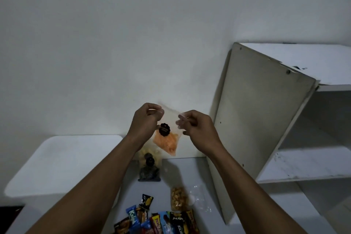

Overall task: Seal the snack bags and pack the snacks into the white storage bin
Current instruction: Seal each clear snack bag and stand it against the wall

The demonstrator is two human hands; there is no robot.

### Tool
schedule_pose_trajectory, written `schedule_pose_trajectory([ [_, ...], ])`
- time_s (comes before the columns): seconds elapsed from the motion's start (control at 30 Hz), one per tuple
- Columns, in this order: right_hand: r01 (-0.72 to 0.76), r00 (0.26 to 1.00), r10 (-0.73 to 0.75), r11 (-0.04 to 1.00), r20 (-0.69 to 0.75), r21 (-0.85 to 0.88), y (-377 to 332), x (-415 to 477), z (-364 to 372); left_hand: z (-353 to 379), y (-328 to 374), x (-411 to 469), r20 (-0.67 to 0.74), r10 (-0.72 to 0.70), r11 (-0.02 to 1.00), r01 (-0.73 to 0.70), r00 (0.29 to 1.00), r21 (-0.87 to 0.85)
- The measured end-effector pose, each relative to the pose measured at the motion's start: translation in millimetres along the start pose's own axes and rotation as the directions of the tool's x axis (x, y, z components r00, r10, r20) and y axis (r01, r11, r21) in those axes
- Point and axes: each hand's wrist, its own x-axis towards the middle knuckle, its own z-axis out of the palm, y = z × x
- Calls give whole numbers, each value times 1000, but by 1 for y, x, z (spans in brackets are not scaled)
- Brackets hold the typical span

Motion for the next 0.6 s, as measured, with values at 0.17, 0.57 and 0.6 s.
schedule_pose_trajectory([
  [0.17,-126,988,139,977,-68,172,28,-5,-10,5,-55,-5,111,-204,966,182,973,184],
  [0.57,-399,904,396,917,-162,14,182,11,5,70,-174,28,-38,-263,963,265,964,51],
  [0.6,-413,893,410,910,-187,20,197,16,9,77,-188,34,-74,-261,963,265,963,48],
])
